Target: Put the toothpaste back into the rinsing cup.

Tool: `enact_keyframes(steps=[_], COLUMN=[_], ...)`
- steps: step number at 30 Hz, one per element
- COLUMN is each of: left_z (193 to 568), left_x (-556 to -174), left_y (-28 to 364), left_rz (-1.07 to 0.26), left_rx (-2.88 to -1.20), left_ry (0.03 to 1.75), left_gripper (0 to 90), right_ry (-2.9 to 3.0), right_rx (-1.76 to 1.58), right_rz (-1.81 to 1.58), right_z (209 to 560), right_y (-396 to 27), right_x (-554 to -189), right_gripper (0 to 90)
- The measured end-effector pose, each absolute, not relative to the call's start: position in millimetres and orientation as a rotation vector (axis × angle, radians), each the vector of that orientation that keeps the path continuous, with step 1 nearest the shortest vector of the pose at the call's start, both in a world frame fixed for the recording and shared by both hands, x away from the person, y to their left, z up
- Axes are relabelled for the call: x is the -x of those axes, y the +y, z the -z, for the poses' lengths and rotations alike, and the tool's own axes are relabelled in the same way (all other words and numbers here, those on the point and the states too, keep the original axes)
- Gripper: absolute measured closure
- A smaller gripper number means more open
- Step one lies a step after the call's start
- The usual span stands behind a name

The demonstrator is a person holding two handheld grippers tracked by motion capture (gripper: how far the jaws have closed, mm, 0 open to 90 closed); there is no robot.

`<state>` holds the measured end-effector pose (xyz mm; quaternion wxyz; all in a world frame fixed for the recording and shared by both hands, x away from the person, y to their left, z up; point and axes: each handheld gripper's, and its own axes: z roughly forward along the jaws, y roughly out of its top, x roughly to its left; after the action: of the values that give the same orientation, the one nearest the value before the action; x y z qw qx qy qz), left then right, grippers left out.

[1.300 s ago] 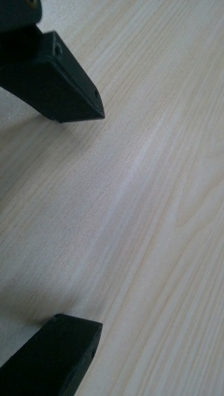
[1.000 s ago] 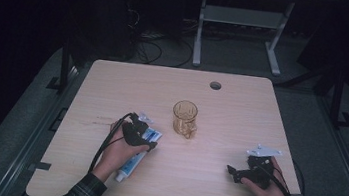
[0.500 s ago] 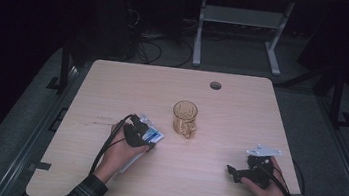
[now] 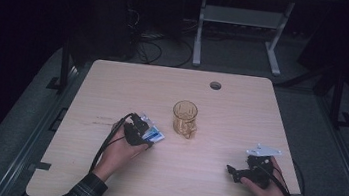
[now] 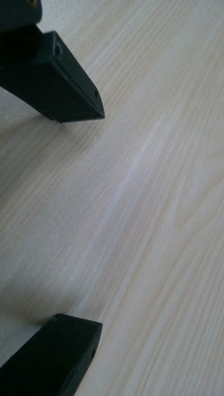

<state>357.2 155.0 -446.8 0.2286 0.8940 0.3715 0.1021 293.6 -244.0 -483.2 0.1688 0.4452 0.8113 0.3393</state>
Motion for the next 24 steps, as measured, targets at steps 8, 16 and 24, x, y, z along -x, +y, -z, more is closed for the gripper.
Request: enact_keyframes(steps=[8, 16, 24], left_z=[442.3, 439.3, 437.6], left_x=[-358.2, -358.4, -358.8], left_y=[152.4, 154.6, 161.4], left_rz=[-0.247, -0.229, -0.153], left_rx=[-2.505, -2.517, -2.494], left_ry=[1.031, 1.003, 0.984], left_gripper=[66.2, 73.1, 73.2], right_ry=[2.306, 2.307, 2.307], right_rx=[-1.266, -1.266, -1.266], right_rz=[-0.965, -0.965, -0.965], right_z=[483.2, 483.2, 483.2], right_y=[-244.0, -244.1, -244.1], right_x=[-293.6, -293.7, -293.8], right_gripper=[0.5, 0.5, 0.5])
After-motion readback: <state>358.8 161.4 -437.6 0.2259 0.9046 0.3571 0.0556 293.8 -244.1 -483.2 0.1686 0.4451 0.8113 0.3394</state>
